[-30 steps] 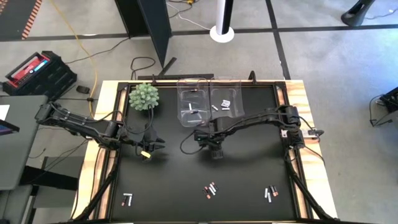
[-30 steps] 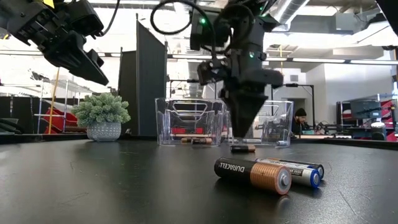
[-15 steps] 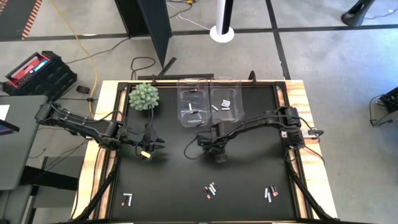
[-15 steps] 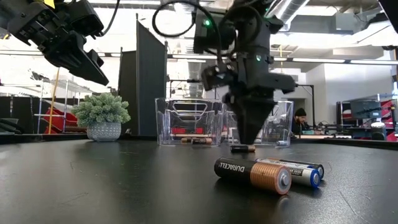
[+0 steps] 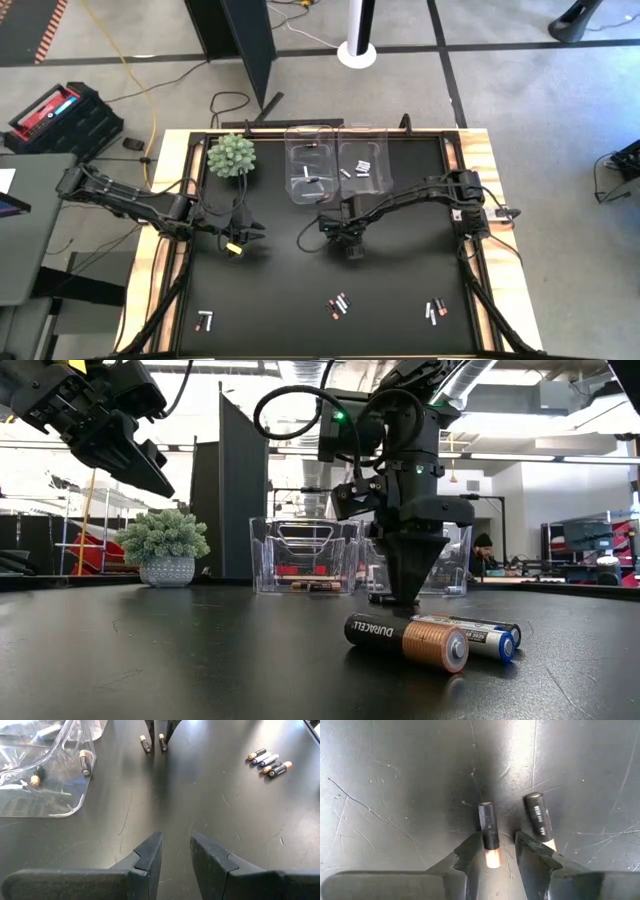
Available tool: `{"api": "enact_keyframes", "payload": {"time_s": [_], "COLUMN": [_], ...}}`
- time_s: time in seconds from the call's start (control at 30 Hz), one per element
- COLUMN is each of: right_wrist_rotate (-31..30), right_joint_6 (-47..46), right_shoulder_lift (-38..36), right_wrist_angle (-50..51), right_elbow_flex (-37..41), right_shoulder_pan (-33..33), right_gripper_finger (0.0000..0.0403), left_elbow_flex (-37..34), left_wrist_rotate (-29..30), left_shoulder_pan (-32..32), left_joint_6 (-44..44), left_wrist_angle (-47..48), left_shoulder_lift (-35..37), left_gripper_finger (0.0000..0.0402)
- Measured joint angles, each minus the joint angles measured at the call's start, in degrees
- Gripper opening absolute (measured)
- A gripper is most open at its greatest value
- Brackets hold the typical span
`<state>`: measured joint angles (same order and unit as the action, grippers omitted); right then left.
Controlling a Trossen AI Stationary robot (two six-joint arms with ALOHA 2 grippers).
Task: Sort batteries
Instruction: Put the small black battery into the left transparent bin
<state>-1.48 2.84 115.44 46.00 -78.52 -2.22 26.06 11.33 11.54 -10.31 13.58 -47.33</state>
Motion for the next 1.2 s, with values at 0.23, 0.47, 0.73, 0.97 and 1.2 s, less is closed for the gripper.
{"api": "enact_keyframes", "payload": {"time_s": [0.23,0.47,0.73,0.97,1.2], "right_wrist_rotate": [-0.16,-0.17,-0.13,0.08,0.07], "right_joint_6": [0.14,0.12,0.12,0.06,-0.67], "right_shoulder_lift": [0.00,-0.07,-0.15,-0.53,-7.42], "right_wrist_angle": [-0.29,-0.13,0.69,8.27,7.69], "right_elbow_flex": [0.02,0.02,-0.28,-5.33,-7.02], "right_shoulder_pan": [0.02,0.00,0.00,0.00,0.79], "right_gripper_finger": [0.0078,0.0012,0.0010,0.0011,0.0011], "left_elbow_flex": [0.00,0.00,0.00,0.00,0.00], "left_wrist_rotate": [0.00,0.00,0.01,0.02,0.02], "left_shoulder_pan": [0.01,0.00,0.00,0.01,0.01], "left_joint_6": [0.68,0.69,0.68,0.68,0.61], "left_wrist_angle": [0.02,0.02,0.02,0.04,0.02], "left_shoulder_lift": [-0.02,-0.01,0.00,-0.02,-0.02], "left_gripper_finger": [0.0098,0.0098,0.0098,0.0098,0.0098]}}
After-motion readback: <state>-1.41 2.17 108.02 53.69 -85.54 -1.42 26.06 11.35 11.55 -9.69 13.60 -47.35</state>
